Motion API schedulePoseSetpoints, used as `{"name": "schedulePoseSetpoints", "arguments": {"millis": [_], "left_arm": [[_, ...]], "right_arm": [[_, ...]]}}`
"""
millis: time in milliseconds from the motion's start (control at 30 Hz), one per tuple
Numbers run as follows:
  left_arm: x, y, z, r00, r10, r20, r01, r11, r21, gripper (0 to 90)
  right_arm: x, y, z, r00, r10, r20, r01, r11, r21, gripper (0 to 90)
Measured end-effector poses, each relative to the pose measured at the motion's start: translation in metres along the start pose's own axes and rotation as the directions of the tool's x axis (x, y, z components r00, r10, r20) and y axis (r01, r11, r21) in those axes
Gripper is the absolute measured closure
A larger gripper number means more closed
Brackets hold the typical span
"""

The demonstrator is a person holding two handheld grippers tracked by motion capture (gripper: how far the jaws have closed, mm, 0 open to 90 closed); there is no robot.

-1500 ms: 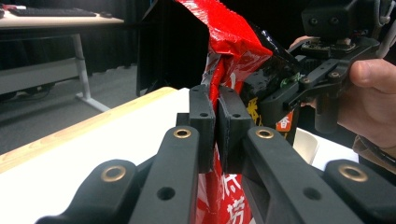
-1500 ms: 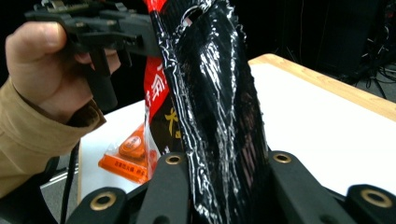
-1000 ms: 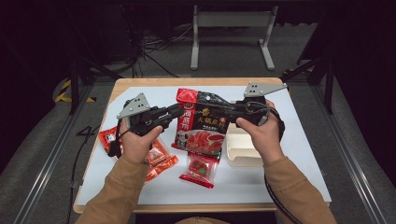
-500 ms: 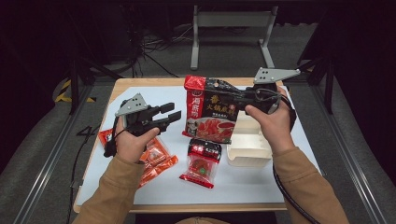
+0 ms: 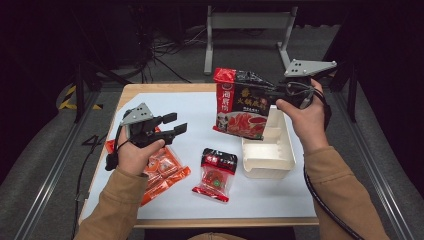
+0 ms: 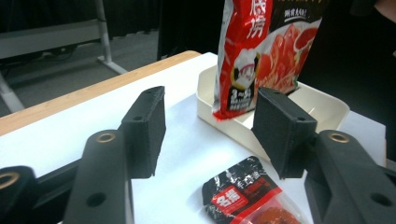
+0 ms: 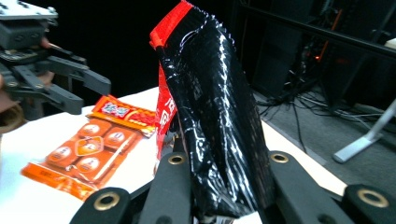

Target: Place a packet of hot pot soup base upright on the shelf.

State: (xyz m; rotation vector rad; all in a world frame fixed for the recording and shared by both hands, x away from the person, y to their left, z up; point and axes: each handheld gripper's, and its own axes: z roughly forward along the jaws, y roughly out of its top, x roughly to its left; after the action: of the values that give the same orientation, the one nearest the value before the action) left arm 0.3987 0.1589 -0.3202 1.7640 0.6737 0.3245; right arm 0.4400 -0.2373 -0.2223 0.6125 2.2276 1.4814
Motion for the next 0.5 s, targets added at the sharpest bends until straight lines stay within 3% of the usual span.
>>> {"name": "schedulePoseSetpoints", "arguments": {"millis": [500], "left_arm": [[0.009,-0.01,-0.017,0.9974,-0.034,-0.063,0.036,0.9992,0.02,37.2]], "right_arm": [[-0.034,-0.001,-0.004,0.9968,-0.043,0.066,0.042,0.999,0.021,79.1]]}}
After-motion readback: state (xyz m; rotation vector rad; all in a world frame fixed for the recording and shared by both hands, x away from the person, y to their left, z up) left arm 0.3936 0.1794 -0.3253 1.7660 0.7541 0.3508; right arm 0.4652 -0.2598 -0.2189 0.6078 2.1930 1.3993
